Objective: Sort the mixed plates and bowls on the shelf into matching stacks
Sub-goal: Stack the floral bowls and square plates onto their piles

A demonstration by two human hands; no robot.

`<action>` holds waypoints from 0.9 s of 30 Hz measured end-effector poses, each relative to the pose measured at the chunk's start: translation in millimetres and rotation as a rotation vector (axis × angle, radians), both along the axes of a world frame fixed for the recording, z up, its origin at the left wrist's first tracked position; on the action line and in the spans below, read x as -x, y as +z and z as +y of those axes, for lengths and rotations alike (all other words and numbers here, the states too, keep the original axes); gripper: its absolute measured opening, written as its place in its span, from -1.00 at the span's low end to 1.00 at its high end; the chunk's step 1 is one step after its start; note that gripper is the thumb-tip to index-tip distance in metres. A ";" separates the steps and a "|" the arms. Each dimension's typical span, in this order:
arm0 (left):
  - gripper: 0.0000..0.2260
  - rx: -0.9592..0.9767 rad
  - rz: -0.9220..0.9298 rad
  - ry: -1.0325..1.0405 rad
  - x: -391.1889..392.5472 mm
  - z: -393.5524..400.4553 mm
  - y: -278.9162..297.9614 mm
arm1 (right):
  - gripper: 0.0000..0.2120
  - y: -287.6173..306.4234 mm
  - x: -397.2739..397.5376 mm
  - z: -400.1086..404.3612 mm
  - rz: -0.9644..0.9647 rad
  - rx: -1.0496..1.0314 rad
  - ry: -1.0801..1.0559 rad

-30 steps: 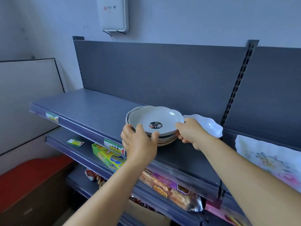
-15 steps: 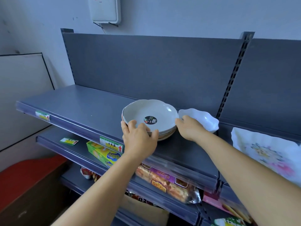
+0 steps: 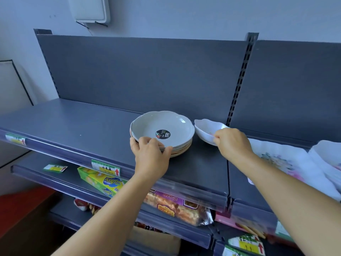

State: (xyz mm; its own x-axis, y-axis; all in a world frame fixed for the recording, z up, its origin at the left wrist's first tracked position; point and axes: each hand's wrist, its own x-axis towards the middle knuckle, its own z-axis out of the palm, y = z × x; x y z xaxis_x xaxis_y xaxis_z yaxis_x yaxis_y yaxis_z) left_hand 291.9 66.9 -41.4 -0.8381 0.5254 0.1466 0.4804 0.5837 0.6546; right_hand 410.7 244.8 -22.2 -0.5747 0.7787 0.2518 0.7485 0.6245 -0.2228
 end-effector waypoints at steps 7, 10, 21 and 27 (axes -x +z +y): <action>-0.76 -0.069 0.039 -0.111 -12.3 19.9 -4.1 | -0.66 16.3 -37.6 5.8 0.138 -0.187 0.079; -0.72 -0.020 0.089 -0.118 -22.6 27.0 4.0 | -0.73 25.9 -56.8 -2.3 0.200 -0.218 0.118; -0.62 -0.395 -0.357 -0.495 -96.0 72.1 49.2 | -0.90 22.8 -134.5 -22.4 0.258 -0.559 0.257; -0.67 -0.381 -0.469 -0.547 -139.9 98.5 49.8 | -0.88 17.5 -189.6 -13.9 0.238 -0.564 0.201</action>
State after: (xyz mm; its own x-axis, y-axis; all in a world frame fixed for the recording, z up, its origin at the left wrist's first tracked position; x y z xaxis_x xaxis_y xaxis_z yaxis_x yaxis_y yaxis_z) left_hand 431.9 165.3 8.4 -0.4961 0.8630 0.0956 0.2595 0.0423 0.9648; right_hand 600.3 230.9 -4.6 -0.5730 0.3725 0.7300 0.5756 0.8170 0.0350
